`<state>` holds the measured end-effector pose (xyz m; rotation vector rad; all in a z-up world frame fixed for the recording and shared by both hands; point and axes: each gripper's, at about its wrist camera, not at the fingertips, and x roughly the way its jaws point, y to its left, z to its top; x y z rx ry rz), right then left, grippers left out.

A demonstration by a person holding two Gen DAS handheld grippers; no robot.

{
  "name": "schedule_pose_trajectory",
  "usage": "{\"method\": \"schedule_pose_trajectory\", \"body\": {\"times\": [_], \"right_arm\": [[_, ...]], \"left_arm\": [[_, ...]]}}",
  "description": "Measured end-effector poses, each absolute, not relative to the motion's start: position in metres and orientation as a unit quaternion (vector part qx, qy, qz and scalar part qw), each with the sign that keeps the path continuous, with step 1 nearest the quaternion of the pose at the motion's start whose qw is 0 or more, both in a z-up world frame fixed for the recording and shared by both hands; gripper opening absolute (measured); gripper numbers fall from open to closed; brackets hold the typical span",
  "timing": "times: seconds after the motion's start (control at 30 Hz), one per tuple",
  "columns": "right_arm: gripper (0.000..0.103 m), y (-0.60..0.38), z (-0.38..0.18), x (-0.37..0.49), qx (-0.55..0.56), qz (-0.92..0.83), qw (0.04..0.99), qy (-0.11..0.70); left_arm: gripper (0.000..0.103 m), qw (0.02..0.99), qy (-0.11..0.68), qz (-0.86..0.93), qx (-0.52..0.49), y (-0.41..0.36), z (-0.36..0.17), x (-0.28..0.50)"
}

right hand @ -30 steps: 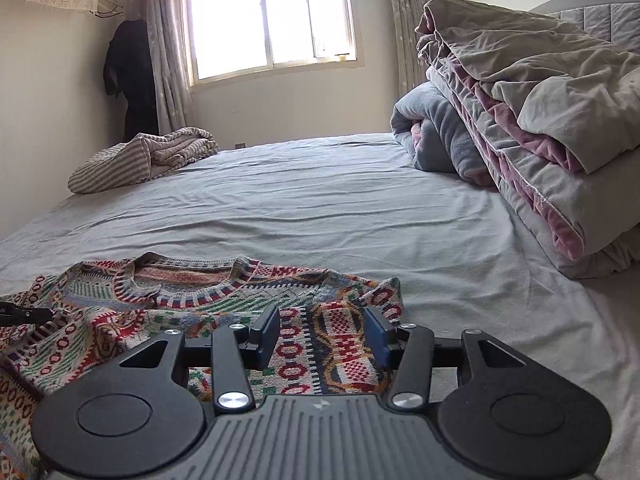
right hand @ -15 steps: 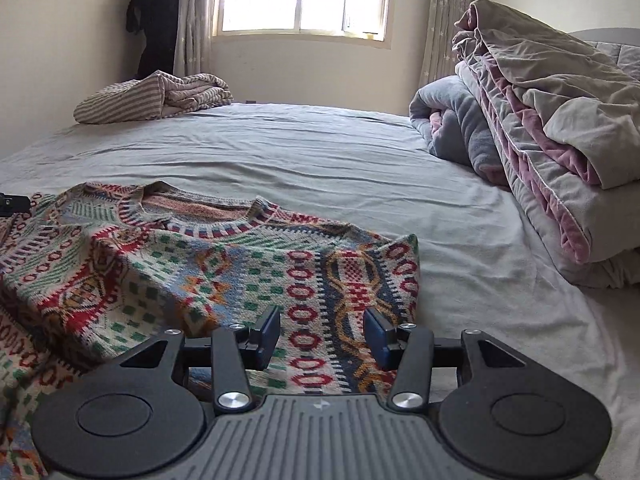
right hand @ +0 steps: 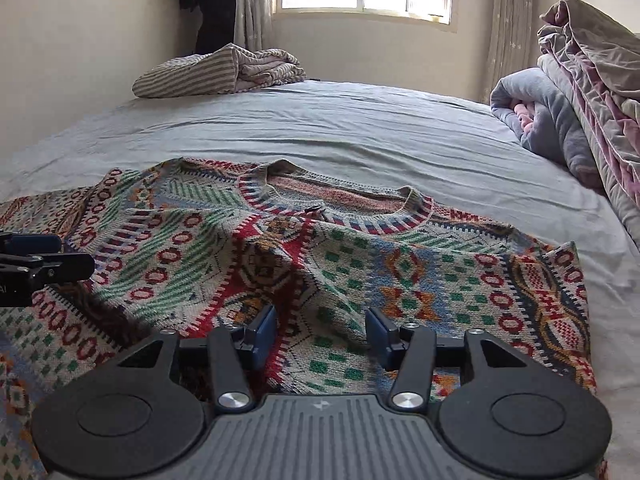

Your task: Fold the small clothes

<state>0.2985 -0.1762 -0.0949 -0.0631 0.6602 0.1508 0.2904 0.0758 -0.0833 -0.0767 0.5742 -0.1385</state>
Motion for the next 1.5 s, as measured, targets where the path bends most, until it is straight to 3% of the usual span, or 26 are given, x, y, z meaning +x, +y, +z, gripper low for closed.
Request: {"method": "schedule_pose_trajectory", "body": {"times": [0.07, 0.2, 0.43, 0.8, 0.9, 0.97, 1.0, 1.03, 1.5], "right_arm": [[0.076, -0.182, -0.082, 0.284, -0.028, 0.059, 0.949, 0.308], [0.078, -0.186, -0.071, 0.264, -0.036, 0.037, 0.95, 0.308], [0.093, -0.191, -0.058, 0.233, -0.019, 0.035, 0.955, 0.293], [0.098, -0.196, -0.06, 0.234, -0.019, 0.026, 0.955, 0.296], [0.098, -0.199, -0.064, 0.236, -0.018, 0.022, 0.953, 0.302], [0.098, -0.202, -0.067, 0.238, -0.014, 0.02, 0.952, 0.305], [0.098, -0.203, -0.068, 0.238, -0.013, 0.019, 0.952, 0.306], [0.098, -0.204, -0.069, 0.239, -0.012, 0.018, 0.951, 0.307], [0.098, -0.225, -0.072, 0.242, 0.01, 0.003, 0.951, 0.309]], "left_arm": [[0.099, 0.959, 0.279, -0.013, -0.053, 0.098, -0.074, 0.284], [0.102, 0.951, 0.287, 0.069, -0.09, 0.149, -0.063, 0.278], [0.102, 0.916, 0.305, 0.209, -0.155, 0.235, -0.073, 0.272], [0.099, 0.88, 0.298, 0.289, -0.231, 0.32, -0.117, 0.287], [0.09, 0.886, 0.263, 0.289, -0.249, 0.331, -0.121, 0.29], [0.073, 0.885, 0.239, 0.289, -0.275, 0.341, -0.121, 0.291], [0.048, 0.884, 0.231, 0.292, -0.283, 0.344, -0.121, 0.291], [0.004, 0.882, 0.226, 0.293, -0.29, 0.35, -0.119, 0.292], [0.002, 0.955, 0.083, 0.141, -0.248, 0.261, -0.005, 0.308]]}}
